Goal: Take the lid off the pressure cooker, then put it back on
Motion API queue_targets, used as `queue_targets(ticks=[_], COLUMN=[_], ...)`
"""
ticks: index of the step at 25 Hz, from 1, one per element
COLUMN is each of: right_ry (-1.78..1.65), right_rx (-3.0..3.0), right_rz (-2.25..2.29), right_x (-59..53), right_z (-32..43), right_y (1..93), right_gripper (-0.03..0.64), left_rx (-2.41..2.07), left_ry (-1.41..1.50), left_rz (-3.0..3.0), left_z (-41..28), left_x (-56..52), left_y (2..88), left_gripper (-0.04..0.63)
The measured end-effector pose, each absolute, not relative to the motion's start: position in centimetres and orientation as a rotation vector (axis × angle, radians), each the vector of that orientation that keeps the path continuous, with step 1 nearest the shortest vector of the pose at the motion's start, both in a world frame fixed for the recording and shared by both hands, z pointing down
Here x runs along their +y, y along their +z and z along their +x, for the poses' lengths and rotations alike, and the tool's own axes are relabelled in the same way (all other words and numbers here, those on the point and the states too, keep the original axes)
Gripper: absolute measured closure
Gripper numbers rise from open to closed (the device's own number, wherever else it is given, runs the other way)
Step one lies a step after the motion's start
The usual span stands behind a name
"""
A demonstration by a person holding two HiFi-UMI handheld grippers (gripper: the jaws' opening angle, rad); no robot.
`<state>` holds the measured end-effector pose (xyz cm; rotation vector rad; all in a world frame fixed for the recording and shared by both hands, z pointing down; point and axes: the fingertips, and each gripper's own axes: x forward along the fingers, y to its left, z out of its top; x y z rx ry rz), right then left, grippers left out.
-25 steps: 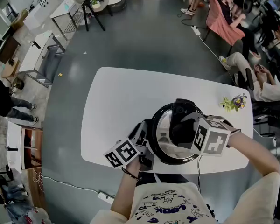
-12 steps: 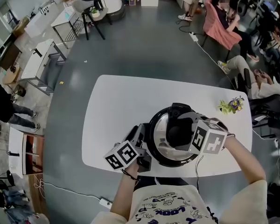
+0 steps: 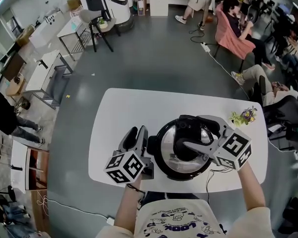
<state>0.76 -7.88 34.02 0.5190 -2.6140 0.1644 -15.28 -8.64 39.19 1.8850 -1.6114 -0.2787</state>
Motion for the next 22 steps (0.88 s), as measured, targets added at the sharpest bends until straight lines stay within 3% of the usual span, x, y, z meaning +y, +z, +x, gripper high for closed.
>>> queue_targets(ticks=[3, 9, 13, 22], right_ry=[0.147, 0.082, 0.027, 0.035], right_rx=[-2.739, -2.739, -2.719, -2.644], right_rz=[0.864, 1.417, 1.556, 1.793], right_x=[-10.3, -11.9, -11.1, -9.9], right_z=[3.5, 8.8, 9.5, 11.6], right_y=[30.5, 26.9, 25.5, 25.2], right_gripper=[0.31, 0.497, 0.534, 0.606], left_rx=[-1.709, -1.845, -1.911, -1.944], left_ry=[-0.246, -0.211, -0.197, -0.17], left_rz=[2.005, 2.201, 2.269, 2.329], left_z=[-14.9, -12.9, -12.1, -9.7], left_x=[-9.3, -10.0, -9.7, -9.0], left_y=[35.4, 29.2, 26.7, 25.8], left_gripper=[0.445, 0.53, 0.567, 0.58])
